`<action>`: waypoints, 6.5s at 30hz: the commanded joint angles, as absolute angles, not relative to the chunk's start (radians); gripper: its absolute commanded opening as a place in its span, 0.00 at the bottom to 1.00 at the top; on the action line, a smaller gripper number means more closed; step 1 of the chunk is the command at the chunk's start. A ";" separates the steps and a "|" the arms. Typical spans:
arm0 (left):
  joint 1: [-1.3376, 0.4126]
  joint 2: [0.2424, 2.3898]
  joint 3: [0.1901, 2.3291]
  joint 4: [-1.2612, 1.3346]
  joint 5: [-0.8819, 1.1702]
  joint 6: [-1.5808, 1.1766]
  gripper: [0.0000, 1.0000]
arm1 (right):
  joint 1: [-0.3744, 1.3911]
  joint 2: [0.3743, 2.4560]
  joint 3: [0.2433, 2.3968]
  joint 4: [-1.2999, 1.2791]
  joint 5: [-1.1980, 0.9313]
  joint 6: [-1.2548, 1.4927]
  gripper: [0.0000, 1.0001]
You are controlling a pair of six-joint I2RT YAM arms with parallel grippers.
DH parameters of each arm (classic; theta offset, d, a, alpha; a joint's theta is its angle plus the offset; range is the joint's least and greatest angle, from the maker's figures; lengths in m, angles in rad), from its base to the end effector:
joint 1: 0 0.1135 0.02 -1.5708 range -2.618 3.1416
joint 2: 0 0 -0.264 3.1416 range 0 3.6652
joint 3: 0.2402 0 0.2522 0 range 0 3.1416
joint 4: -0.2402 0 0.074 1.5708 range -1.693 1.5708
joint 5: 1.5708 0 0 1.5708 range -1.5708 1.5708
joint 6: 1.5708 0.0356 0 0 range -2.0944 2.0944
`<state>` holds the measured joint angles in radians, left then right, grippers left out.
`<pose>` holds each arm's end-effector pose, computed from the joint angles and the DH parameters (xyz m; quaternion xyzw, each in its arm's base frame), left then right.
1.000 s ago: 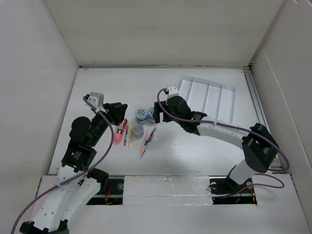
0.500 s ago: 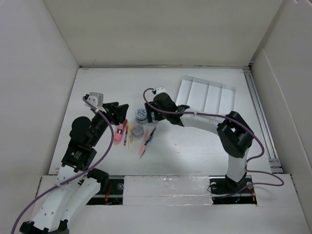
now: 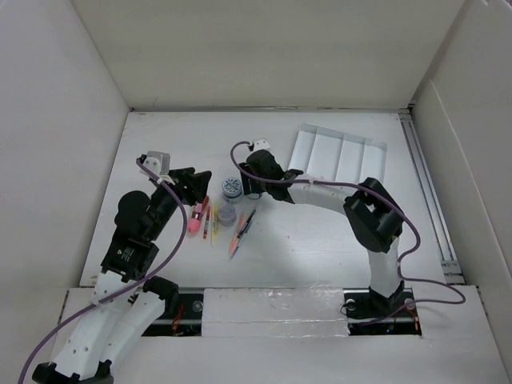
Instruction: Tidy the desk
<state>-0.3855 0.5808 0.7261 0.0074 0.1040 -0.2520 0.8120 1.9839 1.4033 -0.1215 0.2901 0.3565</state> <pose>0.1294 -0.0565 0.3698 0.0827 0.6462 -0.2697 0.7092 0.3144 0.3168 0.2013 -0.1434 0.8882 0.1203 0.4197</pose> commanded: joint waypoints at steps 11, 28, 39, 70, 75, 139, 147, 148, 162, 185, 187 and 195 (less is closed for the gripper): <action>-0.387 0.592 0.738 0.037 0.133 -0.256 0.48 | 0.707 1.780 1.355 0.092 0.361 0.402 0.55; -0.387 0.606 0.744 0.020 0.126 -0.255 0.48 | 0.302 1.847 1.428 0.048 0.428 0.482 0.53; -0.387 0.606 0.744 0.028 0.129 -0.256 0.48 | 0.223 1.852 1.399 -0.011 0.515 0.543 0.53; -0.387 0.600 0.741 0.029 0.134 -0.259 0.48 | 0.052 1.962 1.526 -0.138 0.367 0.563 0.88; -0.387 0.609 0.744 0.026 0.144 -0.258 0.48 | 0.130 1.862 1.425 -0.011 0.393 0.540 0.95; -0.387 0.537 0.739 -0.020 -0.069 -0.311 0.50 | 0.623 1.622 1.119 0.385 0.382 0.673 0.46; -0.387 0.540 0.739 -0.011 -0.031 -0.316 0.50 | 0.286 1.465 0.901 0.269 0.373 0.821 0.47; -0.387 0.535 0.738 -0.006 -0.029 -0.314 0.50 | 0.244 1.459 0.896 0.250 0.379 0.821 0.48; -0.387 0.526 0.738 -0.008 -0.035 -0.311 0.50 | 0.084 1.494 0.942 0.023 0.342 0.851 0.51; -0.387 0.541 0.736 -0.009 -0.017 -0.311 0.65 | 0.351 1.398 0.931 0.107 0.515 0.697 0.83; -0.387 0.535 0.736 -0.008 -0.012 -0.311 0.65 | 0.499 1.367 0.911 0.174 0.564 0.628 0.69; -0.387 0.537 0.736 -0.008 -0.020 -0.311 0.65 | 0.793 1.518 0.992 0.253 0.476 0.523 0.11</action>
